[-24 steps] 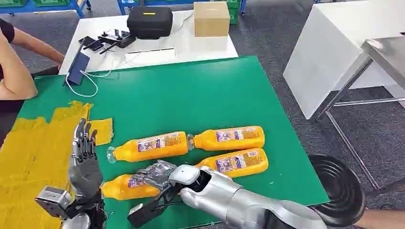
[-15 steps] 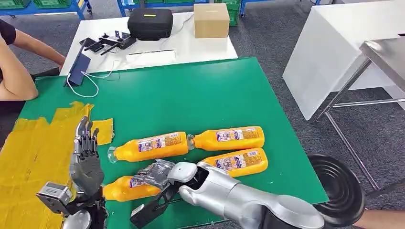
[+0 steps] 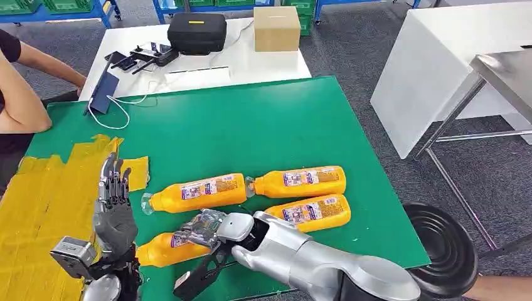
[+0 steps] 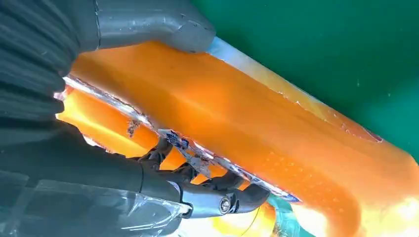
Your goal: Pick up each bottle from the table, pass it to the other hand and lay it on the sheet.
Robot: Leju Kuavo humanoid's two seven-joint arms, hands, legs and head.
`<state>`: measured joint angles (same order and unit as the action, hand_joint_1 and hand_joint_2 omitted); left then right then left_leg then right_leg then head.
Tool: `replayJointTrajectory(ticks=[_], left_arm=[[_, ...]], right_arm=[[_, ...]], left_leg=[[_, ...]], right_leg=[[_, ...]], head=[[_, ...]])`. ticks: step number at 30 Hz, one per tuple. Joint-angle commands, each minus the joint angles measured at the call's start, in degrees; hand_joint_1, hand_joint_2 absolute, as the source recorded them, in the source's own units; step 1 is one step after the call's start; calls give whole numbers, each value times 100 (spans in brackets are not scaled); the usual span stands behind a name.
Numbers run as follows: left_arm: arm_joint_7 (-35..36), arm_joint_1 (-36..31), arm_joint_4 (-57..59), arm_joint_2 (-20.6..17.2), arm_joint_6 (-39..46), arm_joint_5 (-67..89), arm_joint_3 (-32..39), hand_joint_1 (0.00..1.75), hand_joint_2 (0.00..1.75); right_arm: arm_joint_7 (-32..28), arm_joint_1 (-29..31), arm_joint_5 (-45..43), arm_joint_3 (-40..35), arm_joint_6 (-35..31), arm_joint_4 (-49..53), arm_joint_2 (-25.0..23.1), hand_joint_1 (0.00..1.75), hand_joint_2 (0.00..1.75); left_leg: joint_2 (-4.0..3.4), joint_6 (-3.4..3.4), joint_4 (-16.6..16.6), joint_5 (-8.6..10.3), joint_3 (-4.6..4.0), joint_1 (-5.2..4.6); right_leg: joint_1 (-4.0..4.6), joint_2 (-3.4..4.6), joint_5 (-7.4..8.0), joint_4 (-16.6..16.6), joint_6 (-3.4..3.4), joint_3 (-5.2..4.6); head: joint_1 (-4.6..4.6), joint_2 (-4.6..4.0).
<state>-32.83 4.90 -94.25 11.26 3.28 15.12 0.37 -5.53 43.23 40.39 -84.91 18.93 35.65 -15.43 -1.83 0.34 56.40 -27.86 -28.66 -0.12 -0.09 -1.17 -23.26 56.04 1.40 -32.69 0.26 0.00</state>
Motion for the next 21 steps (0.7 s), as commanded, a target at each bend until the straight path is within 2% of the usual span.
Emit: replayJointTrajectory(ticks=[1, 2, 3, 6, 8, 10, 14, 15, 17, 19, 21], left_arm=[[29, -132, 337, -55, -29, -47, 54, 0, 0], [29, -139, 349, -46, -26, -47, 64, 0, 0], [29, -147, 364, -49, -23, -47, 69, 0, 0], [23, -65, 251, -38, -7, -59, 159, 0, 0], [12, -36, 221, -31, -16, -53, 194, 0, 0], [7, -27, 218, -12, -11, -51, 230, 0, 0], [-5, -26, 225, -3, -10, -45, 262, 0, 0], [-6, -29, 230, -5, -9, -45, 268, 0, 0], [-13, -48, 249, -11, -18, -48, 285, 0, 0], [-14, -53, 255, -9, -19, -48, 289, 0, 0], [-14, -53, 255, -9, -19, -48, 289, 0, 0]], right_arm=[[22, -318, 86, -432, 553, -577, 166, 175, 175], [81, -345, 123, -436, 536, -552, 167, 175, 175], [75, -340, 144, -454, 488, -542, 172, 0, 175], [-13, -307, 425, -509, 371, -589, 206, 0, 175], [-71, -282, 602, -509, 429, -549, 243, 0, 175], [-96, -264, 805, -509, 486, -513, 260, 0, 175], [-82, -247, 923, -509, 525, -543, 207, 0, 175], [-78, -246, 934, -509, 535, -551, 195, 0, 175], [-38, -255, 932, -509, 536, -585, 158, 0, 175], [-31, -257, 939, -509, 534, -595, 152, 0, 175], [-31, -257, 939, -509, 534, -595, 152, 0, 175]], left_leg=[[27, -5, -9, 11, -6, 3], [38, -11, -11, 16, -18, 7], [40, -12, -15, 24, -33, 10], [29, -9, -11, 11, -4, 4], [44, -11, -18, 27, -38, 10], [40, -9, -12, 16, -13, 8], [50, -10, -20, 27, -32, 12], [33, -9, -14, 9, 6, 6], [44, -7, -10, 13, -21, 9], [1, -5, -13, 7, -3, 4], [28, -4, -14, 15, -21, 1]], right_leg=[[2, -11, 9, -12, 0, 5], [6, -16, 16, -21, 0, -1], [9, -12, 26, -29, 0, -13], [3, -9, 11, -16, 1, 9], [9, -9, 30, -32, 2, -15], [6, -15, 15, -22, 2, 8], [10, -13, 27, -37, 4, -8], [4, -10, 8, -20, 2, 23], [7, -12, 12, -21, 3, 5], [2, 24, 16, -18, 3, 9], [-1, -7, 14, -17, 3, 4]], head=[[-2, 0], [0, 0], [-2, 2], [0, 0], [-2, 0], [0, 0], [0, 0], [-2, 0], [25, 0], [2, 0], [4, 2]])
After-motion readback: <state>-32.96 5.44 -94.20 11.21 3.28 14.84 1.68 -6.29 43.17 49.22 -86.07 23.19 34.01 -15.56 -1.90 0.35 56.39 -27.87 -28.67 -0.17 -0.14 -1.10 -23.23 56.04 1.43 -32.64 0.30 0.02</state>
